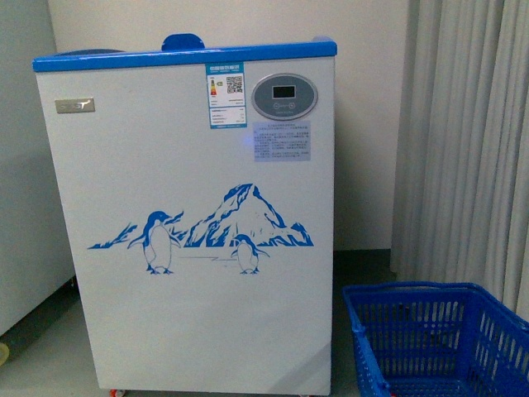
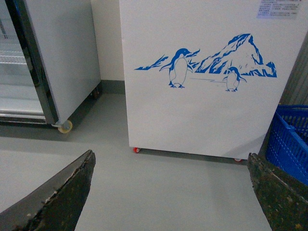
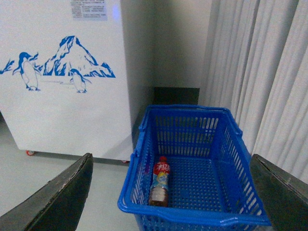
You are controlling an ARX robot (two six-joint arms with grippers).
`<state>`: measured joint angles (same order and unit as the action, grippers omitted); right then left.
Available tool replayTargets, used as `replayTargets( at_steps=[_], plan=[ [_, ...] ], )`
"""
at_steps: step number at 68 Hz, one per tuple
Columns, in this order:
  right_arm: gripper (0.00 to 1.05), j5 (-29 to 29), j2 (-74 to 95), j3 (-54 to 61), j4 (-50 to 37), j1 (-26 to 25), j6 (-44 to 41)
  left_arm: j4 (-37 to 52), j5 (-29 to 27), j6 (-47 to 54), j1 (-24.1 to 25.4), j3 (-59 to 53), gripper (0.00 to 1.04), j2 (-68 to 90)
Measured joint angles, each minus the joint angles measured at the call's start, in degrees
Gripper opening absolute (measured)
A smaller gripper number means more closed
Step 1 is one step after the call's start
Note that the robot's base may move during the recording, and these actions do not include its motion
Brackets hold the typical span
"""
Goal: Put drink in fridge
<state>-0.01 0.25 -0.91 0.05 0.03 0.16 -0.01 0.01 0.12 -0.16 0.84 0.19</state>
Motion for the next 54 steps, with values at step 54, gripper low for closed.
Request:
replayTargets(
  at_steps=[54],
  plan=[
    [0.97,2.3,6.3,-4.3,10.8,-0.2,2.0,0.0,0.0,0.0,0.0,0.0,0.97,0.0]
  ],
)
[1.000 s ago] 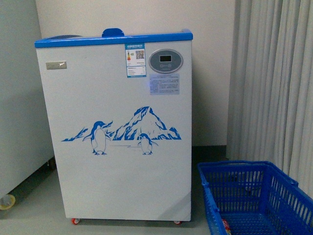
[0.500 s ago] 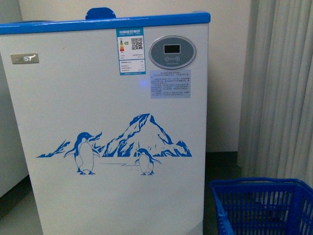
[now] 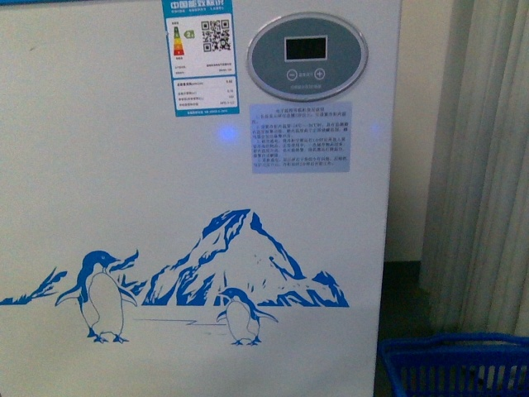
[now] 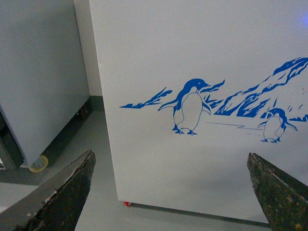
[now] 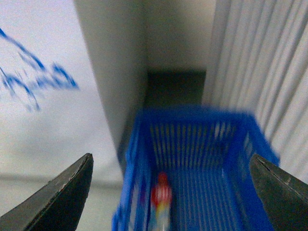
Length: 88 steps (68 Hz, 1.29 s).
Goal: Put drink in fridge
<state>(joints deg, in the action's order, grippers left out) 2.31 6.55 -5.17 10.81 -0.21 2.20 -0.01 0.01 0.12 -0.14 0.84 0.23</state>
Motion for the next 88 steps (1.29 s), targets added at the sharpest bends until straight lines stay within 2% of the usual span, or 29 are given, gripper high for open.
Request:
replayTargets(
  at_steps=[3,7,11,18,26,33,47,64,88],
  plan=[
    [0.97,-0.7,8.6,-4.4,7.6,-2.0,0.1,0.0,0.0,0.0,0.0,0.0,0.97,0.0],
    [0.97,-3.7,20.4,-7.3,9.8,-5.6,-1.1,0.0,0.0,0.0,0.0,0.0,0.97,0.0],
    [0.97,-6.4,33.7,-8.7,5.4,-9.6,-3.7,0.0,0.0,0.0,0.0,0.0,0.97,0.0],
    [0.97,-7.8,54.4,-11.3,-5.8,-14.2,-9.1,0.0,0.0,0.0,0.0,0.0,0.97,0.0],
    [0.97,-8.9,77.2,-16.2,-17.8,-16.5,-12.5,0.0,0.0,0.0,0.0,0.0,0.97,0.0],
    [0.97,-10.1,97.9,-22.8,-27.2,-16.4,-12.3,0.0,0.0,0.0,0.0,0.0,0.97,0.0],
    [0.97,-13.7,121.6,-33.2,-34.5,-14.4,-7.1,0.0,0.0,0.0,0.0,0.0,0.97,0.0],
    [0.97,-14.2,140.6,-45.9,-34.6,-13.2,-3.1,0.0,0.0,0.0,0.0,0.0,0.97,0.0],
    [0.97,-15.0,150.9,-57.3,-31.7,-10.0,1.0,0.0,0.0,0.0,0.0,0.0,0.97,0.0]
  ],
)
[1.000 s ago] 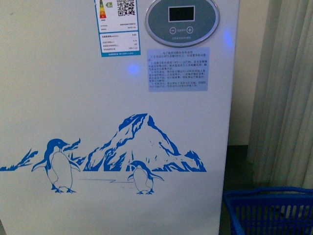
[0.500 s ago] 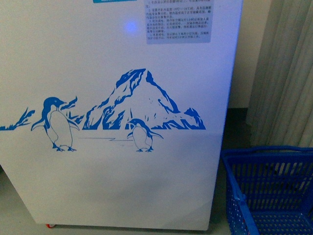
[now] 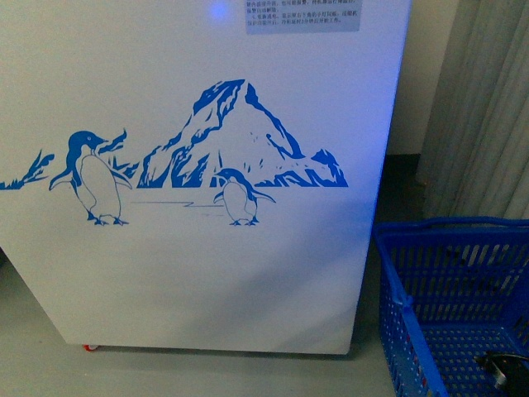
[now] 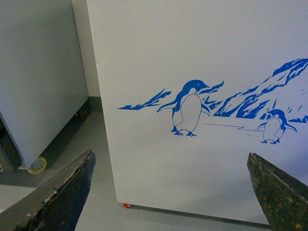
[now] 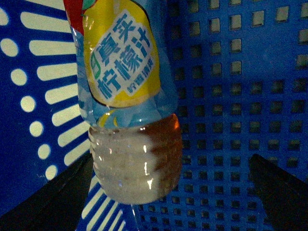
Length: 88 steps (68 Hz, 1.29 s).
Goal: Put drink in fridge
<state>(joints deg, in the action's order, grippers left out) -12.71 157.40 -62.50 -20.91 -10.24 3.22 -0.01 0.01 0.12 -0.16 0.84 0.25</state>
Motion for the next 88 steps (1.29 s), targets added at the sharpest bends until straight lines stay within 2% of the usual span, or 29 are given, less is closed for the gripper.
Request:
replayTargets(
  at_steps=[22,45,64,77,88],
  plan=[
    [0.97,1.8,5.1,-7.1,3.1,2.5,1.7,0.0,0.0,0.0,0.0,0.0,0.97,0.0],
    [0.97,12.2,9.5,-11.7,5.3,5.0,-1.2,0.0,0.0,0.0,0.0,0.0,0.97,0.0],
    [0.96,14.7,10.7,-12.3,5.3,4.1,-4.2,0.0,0.0,0.0,0.0,0.0,0.97,0.0],
    [0.72,14.8,10.6,-11.7,5.3,2.4,-4.9,0.0,0.0,0.0,0.0,0.0,0.97,0.0],
    [0.56,14.8,9.0,-9.7,5.3,1.4,-5.5,0.0,0.0,0.0,0.0,0.0,0.97,0.0]
  ],
)
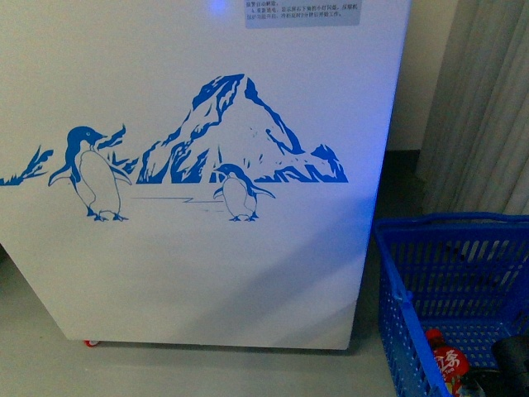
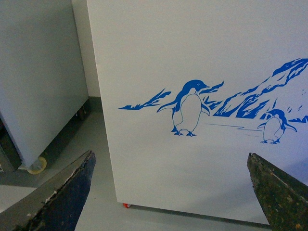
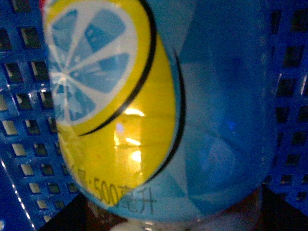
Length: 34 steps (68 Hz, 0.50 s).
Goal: Put drink in fridge
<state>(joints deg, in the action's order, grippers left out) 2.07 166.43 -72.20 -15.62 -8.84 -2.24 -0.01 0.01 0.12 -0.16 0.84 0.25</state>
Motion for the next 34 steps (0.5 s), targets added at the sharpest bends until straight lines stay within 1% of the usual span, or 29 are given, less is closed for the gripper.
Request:
replayTargets(
  at_steps=[6,13,20,34],
  plan=[
    [0.51,-0.4,-1.8,1.9,0.0,-0.6,0.0,0.0,0.0,0.0,0.0,0.0,0.97,0.0],
    [0.48,-0.6,-4.8,4.7,-0.1,-1.3,0.3,0.0,0.0,0.0,0.0,0.0,0.97,0.0],
    [0.47,-1.0,-8.8,7.8,-0.7,-1.7,1.0,0.0,0.0,0.0,0.0,0.0,0.97,0.0],
    [0.46,-1.0,-22.9,16.6,-2.5,-1.9,2.0,0.0,0.0,0.0,0.0,0.0,0.97,0.0]
  ],
)
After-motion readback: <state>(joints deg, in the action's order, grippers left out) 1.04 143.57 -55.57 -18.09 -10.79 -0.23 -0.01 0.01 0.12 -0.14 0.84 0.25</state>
